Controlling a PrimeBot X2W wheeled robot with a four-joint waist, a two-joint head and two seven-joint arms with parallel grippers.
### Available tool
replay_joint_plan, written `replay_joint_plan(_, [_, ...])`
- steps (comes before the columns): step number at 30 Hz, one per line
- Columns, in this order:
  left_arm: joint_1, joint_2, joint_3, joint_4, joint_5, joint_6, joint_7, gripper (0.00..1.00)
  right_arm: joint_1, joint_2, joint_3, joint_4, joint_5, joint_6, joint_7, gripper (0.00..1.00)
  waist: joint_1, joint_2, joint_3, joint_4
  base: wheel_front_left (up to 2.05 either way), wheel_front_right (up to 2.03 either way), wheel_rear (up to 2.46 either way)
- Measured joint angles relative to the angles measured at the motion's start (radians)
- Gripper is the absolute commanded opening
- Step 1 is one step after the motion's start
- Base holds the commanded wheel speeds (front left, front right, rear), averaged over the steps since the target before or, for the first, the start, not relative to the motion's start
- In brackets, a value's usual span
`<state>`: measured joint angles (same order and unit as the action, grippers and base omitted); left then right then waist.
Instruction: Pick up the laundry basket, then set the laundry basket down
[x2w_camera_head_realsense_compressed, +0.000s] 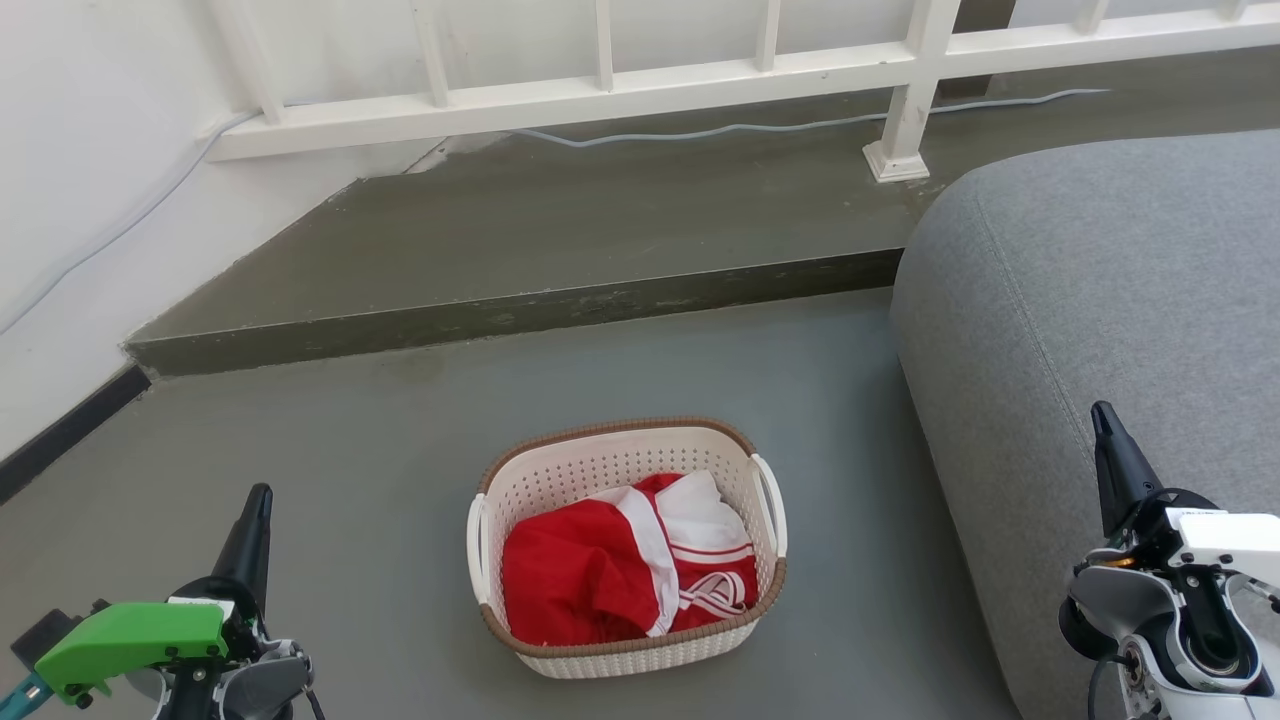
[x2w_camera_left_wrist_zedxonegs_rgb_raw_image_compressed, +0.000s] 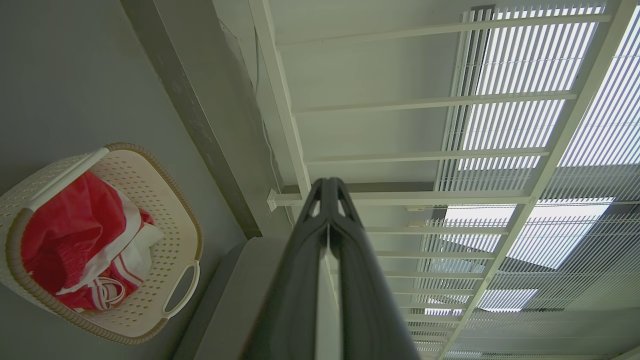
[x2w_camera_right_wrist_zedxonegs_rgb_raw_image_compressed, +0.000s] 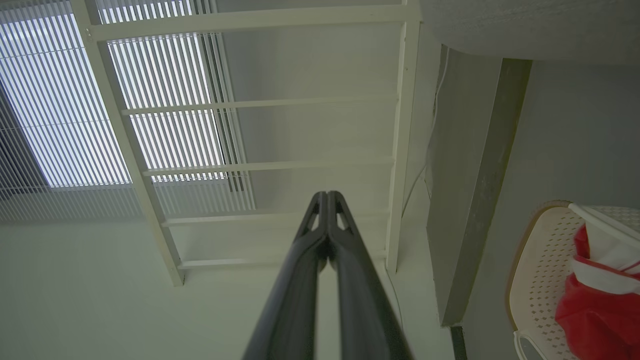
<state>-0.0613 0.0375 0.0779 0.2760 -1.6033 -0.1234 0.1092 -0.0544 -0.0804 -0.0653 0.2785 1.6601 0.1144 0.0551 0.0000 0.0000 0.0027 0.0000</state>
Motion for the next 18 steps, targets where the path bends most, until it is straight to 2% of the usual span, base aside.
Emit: replay_joint_plan(18, [0.000,0.000,0.000,0.000,0.000,0.000,0.000,0.00,0.000,0.000,-0.001,0.002,0.000,0.000,0.000,0.00,0.0000,0.0000,0.000,0.000,0.00,0.00,0.00])
